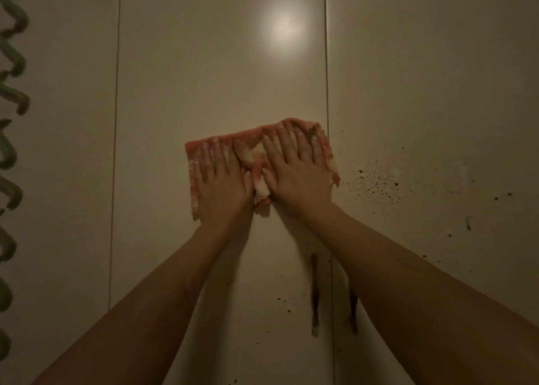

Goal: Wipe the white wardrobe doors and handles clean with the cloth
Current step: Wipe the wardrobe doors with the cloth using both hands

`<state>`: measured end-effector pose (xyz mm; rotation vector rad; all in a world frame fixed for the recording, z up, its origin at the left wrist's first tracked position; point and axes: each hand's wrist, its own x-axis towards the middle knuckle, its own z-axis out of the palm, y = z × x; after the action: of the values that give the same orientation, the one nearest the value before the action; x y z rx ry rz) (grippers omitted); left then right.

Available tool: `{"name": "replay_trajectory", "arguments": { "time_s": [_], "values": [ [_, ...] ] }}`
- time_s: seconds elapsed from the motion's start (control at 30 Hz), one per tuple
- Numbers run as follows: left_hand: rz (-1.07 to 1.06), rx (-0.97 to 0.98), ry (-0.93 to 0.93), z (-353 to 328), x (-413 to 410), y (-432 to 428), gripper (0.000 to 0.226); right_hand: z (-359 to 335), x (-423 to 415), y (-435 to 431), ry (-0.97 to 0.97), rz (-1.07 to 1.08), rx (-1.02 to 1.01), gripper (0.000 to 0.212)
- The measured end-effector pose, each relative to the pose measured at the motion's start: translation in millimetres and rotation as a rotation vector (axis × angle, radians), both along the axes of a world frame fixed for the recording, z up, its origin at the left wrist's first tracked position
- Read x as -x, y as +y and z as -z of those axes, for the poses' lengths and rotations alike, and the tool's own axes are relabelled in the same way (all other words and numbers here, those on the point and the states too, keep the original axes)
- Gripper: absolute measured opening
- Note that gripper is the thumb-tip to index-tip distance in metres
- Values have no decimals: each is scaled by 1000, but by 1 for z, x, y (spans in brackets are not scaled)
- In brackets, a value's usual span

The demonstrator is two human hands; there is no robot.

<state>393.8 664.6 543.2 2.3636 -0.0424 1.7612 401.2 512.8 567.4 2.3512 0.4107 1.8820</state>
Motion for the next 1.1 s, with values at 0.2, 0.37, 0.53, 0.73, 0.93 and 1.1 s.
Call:
{"name": "replay_trajectory", "arguments": {
  "time_s": [0.2,0.37,0.53,0.73,0.93,1.1],
  "values": [
    [15,-2,-33,-20,-3,-35,69,-18,5,-37,15,38,-19,63],
    [75,-31,-31,-32,-3,-69,68,-26,13,-78,27,73,-57,64],
    [119,-58,-51,-43,0,-118,67,-30,24,-128,38,95,-118,63],
    [171,-92,-80,-52,4,-179,66,-31,31,-200,34,133,-221,62],
    [205,-132,-89,-58,12,-238,66,-32,40,-258,29,168,-269,62],
    [246,-141,-100,-62,14,-275,67,-33,44,-301,45,182,-260,67]
  ]
}}
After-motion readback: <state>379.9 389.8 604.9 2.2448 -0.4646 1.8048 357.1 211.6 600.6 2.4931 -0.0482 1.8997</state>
